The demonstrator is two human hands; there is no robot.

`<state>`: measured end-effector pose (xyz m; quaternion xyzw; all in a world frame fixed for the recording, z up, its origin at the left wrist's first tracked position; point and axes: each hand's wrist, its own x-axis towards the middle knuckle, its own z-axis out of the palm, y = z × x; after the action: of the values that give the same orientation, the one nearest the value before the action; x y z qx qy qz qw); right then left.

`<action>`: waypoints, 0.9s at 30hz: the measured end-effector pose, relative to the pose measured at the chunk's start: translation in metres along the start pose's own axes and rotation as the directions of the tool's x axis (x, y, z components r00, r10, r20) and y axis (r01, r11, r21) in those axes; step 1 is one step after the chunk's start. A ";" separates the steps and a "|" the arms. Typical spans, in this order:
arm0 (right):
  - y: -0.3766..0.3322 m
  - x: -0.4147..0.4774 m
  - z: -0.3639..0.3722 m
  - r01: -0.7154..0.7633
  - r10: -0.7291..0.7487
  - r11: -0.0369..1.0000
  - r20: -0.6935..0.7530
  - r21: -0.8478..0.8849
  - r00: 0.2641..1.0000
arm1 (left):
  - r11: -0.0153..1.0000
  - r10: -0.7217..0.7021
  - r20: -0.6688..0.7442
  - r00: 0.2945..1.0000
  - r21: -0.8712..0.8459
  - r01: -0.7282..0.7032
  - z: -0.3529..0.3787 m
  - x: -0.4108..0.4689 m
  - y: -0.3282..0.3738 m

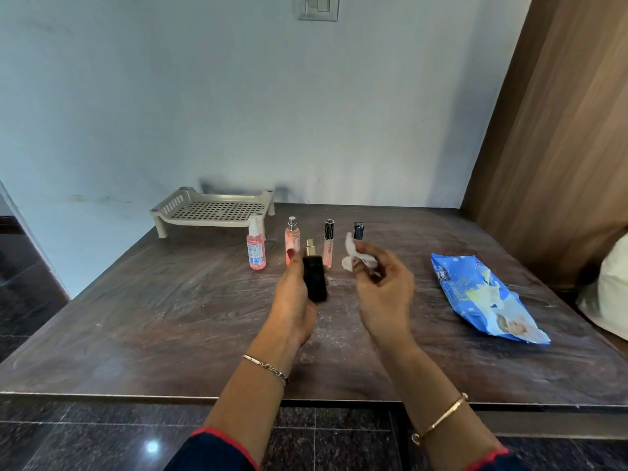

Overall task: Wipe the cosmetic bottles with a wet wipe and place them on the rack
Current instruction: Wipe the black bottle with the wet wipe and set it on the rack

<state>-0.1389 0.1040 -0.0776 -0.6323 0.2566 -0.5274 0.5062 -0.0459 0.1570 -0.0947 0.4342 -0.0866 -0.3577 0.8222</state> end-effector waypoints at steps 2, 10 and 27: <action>0.006 0.006 0.002 0.403 -0.363 0.848 0.175 -0.345 0.915 | 0.991 -0.096 0.058 0.994 -0.089 0.101 -0.002 0.001 0.001; 0.034 -0.008 0.000 0.743 -0.455 0.436 0.588 -0.507 0.669 | 0.958 -0.218 0.189 0.958 -0.145 0.246 0.000 -0.008 0.011; 0.036 -0.012 -0.021 0.733 -0.417 0.438 0.605 -0.521 0.679 | 0.919 -0.326 0.179 0.928 -0.171 0.356 0.002 0.004 -0.001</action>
<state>-0.1545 0.0940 -0.1172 -0.9173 0.1016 -0.3837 0.0317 -0.0448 0.1526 -0.0945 0.3302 -0.0332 -0.5335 0.7779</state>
